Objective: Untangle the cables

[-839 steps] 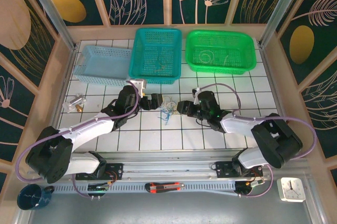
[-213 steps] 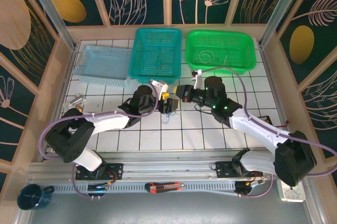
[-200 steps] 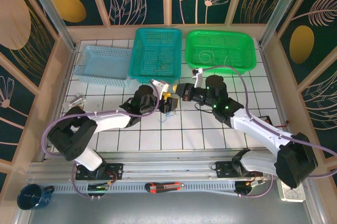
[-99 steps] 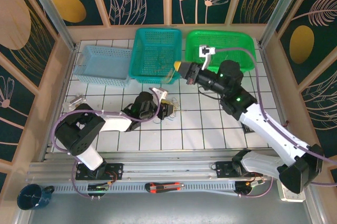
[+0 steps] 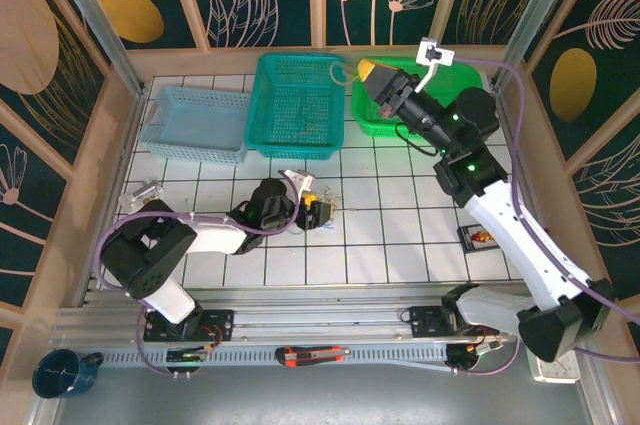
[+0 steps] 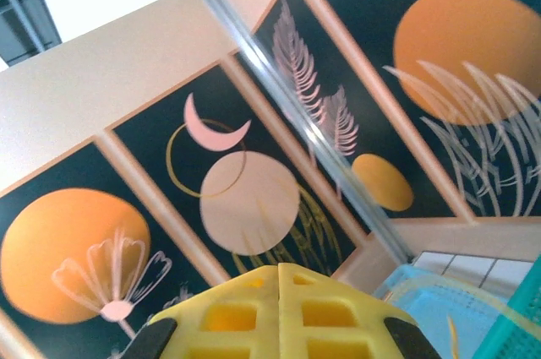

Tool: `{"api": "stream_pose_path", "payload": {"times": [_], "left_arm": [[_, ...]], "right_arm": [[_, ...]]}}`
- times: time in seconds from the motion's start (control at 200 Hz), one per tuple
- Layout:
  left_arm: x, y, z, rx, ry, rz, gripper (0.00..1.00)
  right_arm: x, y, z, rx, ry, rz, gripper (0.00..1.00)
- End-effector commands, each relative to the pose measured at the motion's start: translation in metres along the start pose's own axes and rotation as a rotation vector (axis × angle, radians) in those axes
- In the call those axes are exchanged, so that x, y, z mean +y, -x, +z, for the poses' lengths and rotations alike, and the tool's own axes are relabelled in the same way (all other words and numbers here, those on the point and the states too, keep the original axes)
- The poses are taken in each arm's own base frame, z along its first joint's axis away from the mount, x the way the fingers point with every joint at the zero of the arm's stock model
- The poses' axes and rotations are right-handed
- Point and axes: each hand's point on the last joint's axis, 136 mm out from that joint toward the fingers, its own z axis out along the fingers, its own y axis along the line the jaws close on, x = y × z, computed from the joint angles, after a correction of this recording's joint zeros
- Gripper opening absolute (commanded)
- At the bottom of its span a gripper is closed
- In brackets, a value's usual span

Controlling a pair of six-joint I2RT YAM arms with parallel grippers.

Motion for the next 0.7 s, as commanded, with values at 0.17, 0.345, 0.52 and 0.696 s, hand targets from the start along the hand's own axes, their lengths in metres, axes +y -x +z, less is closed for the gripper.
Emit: {"api": "stream_pose_path", "payload": {"times": [0.17,0.345,0.52,0.696], "left_arm": [[-0.025,0.062,-0.043,-0.217,-0.013,-0.079,0.99],[-0.005,0.096,-0.082,-0.382,0.156,-0.179,0.99],[0.038,0.116,-0.136,-0.580,0.346,-0.366,0.99],[0.048,0.125,-0.150,-0.602,0.346,-0.434,0.99]], "right_arm": [[-0.063,-0.011,0.041,0.023,-0.071,0.003,0.00],[-0.104,-0.036,0.070,0.081,-0.114,0.027,0.00],[-0.152,-0.071,0.099,0.151,-0.151,0.069,0.00],[-0.199,-0.104,0.130,0.194,-0.172,0.111,0.00]]}}
